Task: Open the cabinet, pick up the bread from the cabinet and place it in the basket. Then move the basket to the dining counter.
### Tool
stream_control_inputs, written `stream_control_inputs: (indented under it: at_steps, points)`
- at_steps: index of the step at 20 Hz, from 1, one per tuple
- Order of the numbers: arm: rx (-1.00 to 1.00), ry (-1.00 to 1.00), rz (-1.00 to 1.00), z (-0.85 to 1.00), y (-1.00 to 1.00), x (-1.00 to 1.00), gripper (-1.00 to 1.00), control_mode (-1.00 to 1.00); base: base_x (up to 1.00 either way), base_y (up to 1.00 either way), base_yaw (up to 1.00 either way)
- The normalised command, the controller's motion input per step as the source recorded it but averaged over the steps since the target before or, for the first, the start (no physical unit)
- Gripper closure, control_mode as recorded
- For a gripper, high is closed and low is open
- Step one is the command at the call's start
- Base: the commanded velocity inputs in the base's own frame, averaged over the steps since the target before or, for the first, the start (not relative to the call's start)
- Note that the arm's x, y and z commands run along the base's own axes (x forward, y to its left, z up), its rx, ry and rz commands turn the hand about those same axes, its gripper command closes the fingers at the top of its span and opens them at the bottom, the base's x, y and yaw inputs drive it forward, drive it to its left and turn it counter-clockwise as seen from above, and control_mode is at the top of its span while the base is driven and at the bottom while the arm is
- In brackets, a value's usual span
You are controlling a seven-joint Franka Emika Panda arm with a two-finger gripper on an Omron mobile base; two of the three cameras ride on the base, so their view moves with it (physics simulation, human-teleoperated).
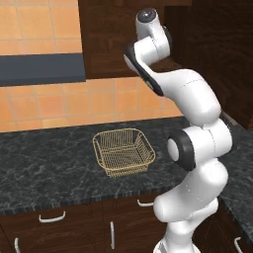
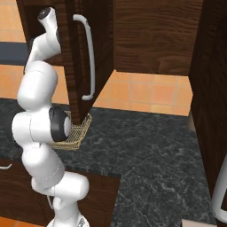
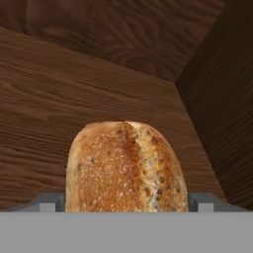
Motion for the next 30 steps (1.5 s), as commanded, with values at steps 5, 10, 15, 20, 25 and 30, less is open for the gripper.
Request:
stream_control_inputs:
  at_steps: [5, 10, 15, 20, 25, 30]
  points:
    - [-0.04, -0.06, -0.05, 0.0, 0.29, -0.9, 1.0, -1.0, 0.0, 0.0, 0.0]
    - [0.0, -0.13, -0.12, 0.26, 0.51, -1.0, 1.0, -1.0, 0.0, 0.0, 0.0]
    - [0.02, -0.04, -0.15, 0.01, 0.49, -1.0, 1.0, -1.0, 0.0, 0.0, 0.0]
    - [0.12, -0.04, -0.1, -0.34, 0.3, -1.0, 1.0, -1.0, 0.0, 0.0, 0.0]
    - [0.14, 0.04, -0.01, -0.94, 0.17, -0.69, 1.0, -1.0, 0.0, 0.0, 0.0]
    - [0.08, 0.15, 0.0, -1.0, 0.08, -0.13, 1.0, -1.0, 0.0, 0.0, 0.0]
